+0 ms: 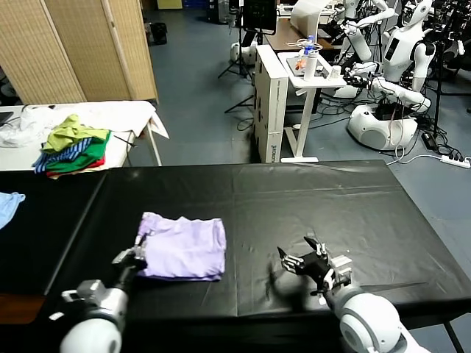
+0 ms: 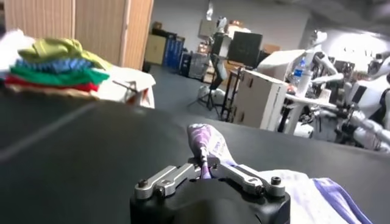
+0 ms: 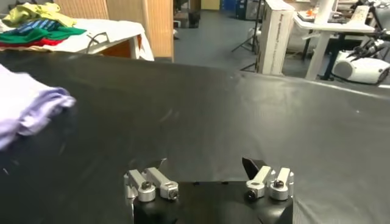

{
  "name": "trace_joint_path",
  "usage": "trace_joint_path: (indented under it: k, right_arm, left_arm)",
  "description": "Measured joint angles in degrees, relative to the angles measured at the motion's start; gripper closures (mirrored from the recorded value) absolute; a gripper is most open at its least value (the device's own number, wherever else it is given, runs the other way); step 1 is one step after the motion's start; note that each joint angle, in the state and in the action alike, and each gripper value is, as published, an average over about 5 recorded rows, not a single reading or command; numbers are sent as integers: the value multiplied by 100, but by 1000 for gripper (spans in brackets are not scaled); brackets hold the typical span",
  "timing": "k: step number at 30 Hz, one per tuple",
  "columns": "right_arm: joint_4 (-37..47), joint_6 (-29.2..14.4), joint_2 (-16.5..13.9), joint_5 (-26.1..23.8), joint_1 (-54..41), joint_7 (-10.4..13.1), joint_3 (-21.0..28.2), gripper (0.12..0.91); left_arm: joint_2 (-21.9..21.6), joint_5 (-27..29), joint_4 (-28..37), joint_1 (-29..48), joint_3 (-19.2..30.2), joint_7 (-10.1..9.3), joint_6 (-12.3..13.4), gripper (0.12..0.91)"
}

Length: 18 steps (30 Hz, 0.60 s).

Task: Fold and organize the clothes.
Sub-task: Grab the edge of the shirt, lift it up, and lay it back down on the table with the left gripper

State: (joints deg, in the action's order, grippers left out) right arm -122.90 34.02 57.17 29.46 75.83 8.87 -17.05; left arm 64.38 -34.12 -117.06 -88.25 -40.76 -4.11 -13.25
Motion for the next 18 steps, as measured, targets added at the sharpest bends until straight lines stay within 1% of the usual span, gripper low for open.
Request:
trace_joint_path:
  k: [6, 10, 12, 14, 16, 18]
  right_arm:
    - [68, -46, 61, -13, 32, -12, -1, 118]
    - [127, -93, 122, -57, 54, -31, 20, 118]
    - [160, -107, 157, -81, 48, -40, 46, 118]
    - [193, -117, 198, -104, 38, -48, 76, 118]
    - [215, -124, 234, -126, 31, -55, 104, 118]
    - [228, -126, 256, -144, 32, -60, 123, 118]
  left_arm:
    - [-905, -478, -15, -248, -716, -14, -62, 858]
    - [-1372, -769, -151, -499, -1304, -88, -203, 858]
    - [-1459, -802, -271, -578, -1511, -174, -307, 858]
    - [-1445, -761, -440, -600, -1594, -309, -427, 858]
    - [-1333, -733, -657, -576, -1532, -495, -549, 858]
    - [-1134, -748, -921, -511, -1323, -722, -663, 858]
